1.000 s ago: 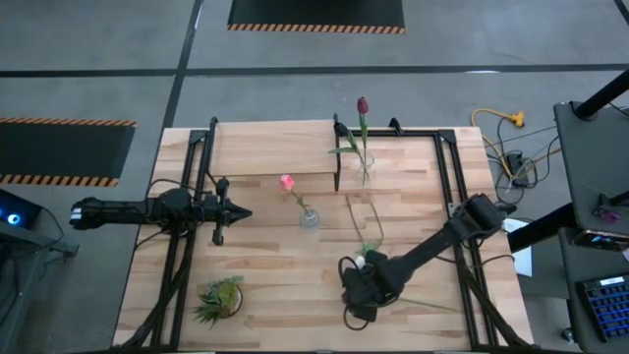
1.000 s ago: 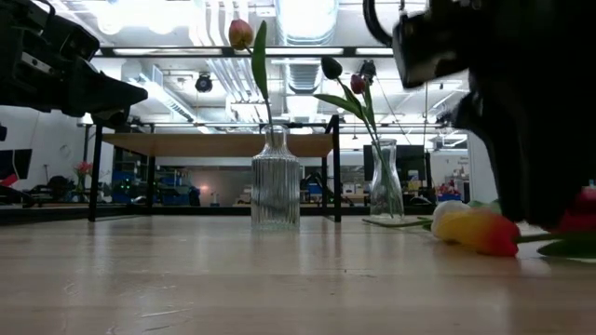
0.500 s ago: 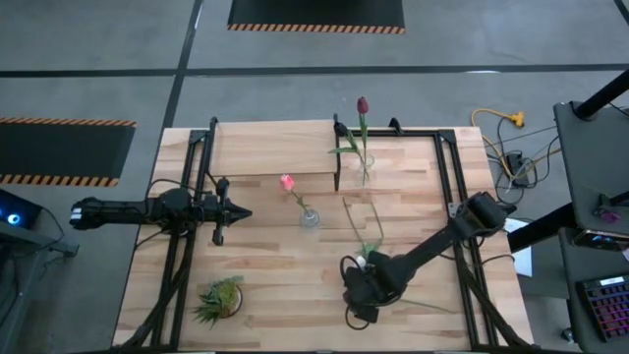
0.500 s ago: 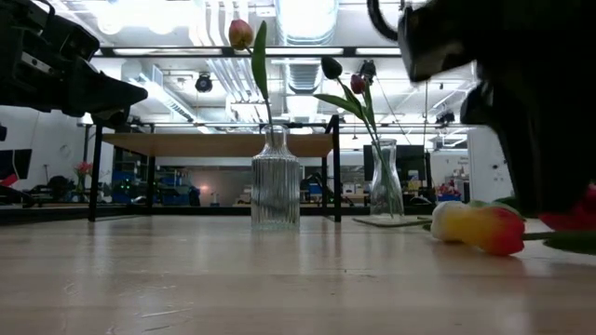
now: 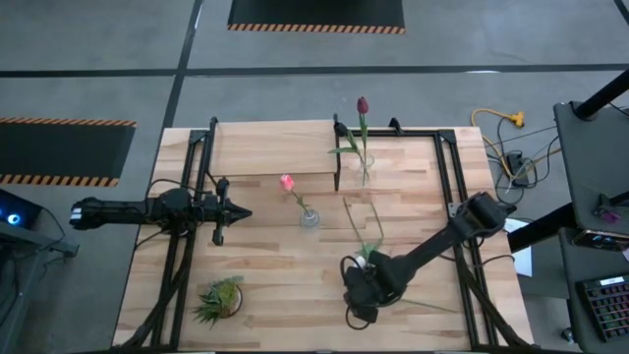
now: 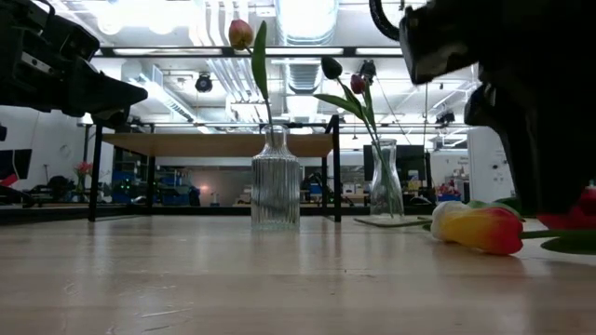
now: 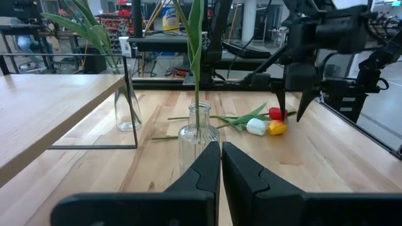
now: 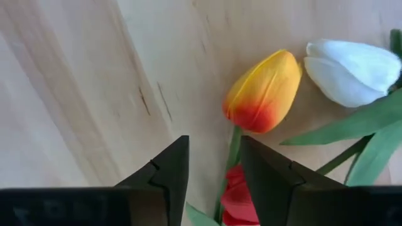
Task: Pick and place flowers into a vace then onto a shelf
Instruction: Put the yellow tulip into the bottom transparent vase
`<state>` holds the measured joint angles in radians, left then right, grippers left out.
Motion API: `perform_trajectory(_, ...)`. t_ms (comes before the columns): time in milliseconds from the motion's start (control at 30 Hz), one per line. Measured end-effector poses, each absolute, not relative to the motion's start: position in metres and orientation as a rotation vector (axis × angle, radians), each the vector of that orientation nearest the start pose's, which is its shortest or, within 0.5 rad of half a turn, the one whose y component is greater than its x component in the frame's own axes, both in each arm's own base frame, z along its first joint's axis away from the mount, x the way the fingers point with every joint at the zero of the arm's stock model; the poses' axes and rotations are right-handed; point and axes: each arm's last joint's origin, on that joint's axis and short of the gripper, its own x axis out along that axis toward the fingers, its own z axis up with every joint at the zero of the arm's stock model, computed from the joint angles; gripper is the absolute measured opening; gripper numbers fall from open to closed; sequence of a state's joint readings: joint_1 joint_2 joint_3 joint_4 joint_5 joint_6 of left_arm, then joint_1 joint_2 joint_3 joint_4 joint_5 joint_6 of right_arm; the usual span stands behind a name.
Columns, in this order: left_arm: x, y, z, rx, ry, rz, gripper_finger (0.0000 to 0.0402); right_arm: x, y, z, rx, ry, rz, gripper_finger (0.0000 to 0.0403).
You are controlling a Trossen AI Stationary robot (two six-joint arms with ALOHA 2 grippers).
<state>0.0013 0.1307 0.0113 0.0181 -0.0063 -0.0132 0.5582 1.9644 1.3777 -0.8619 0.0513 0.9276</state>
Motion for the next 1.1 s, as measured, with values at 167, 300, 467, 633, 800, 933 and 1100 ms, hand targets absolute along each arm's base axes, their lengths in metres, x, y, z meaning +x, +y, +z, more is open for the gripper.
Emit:
perform_trajectory(167,0.105,0.000,0.159,-0.013,0.101,0.008,0.0000,0.315,0.195,0.157,0.310,1.449,-0.263,0.0130)
perform_trajectory(300,0.105,0.000,0.158,-0.013,0.101,0.008,0.0000,0.315,0.195,0.152,0.301,1.462,-0.269,0.0132)
perform_trajectory(467,0.105,0.000,0.158,-0.013,0.102,0.008,0.0000,0.315,0.195,0.144,0.290,1.478,-0.279,0.0129)
perform_trajectory(633,0.105,0.000,0.158,-0.013,0.101,0.008,0.0000,0.314,0.195,0.143,0.292,1.482,-0.288,0.0113)
perform_trajectory(800,0.105,0.000,0.158,-0.013,0.101,0.008,0.0000,0.314,0.195,0.143,0.293,1.482,-0.288,0.0085)
perform_trajectory(933,0.105,0.000,0.159,-0.013,0.101,0.008,0.0000,0.314,0.195,0.143,0.293,1.480,-0.287,0.0061)
perform_trajectory(1100,0.105,0.000,0.158,-0.013,0.102,0.008,0.0000,0.314,0.195,0.143,0.290,1.481,-0.283,0.0036)
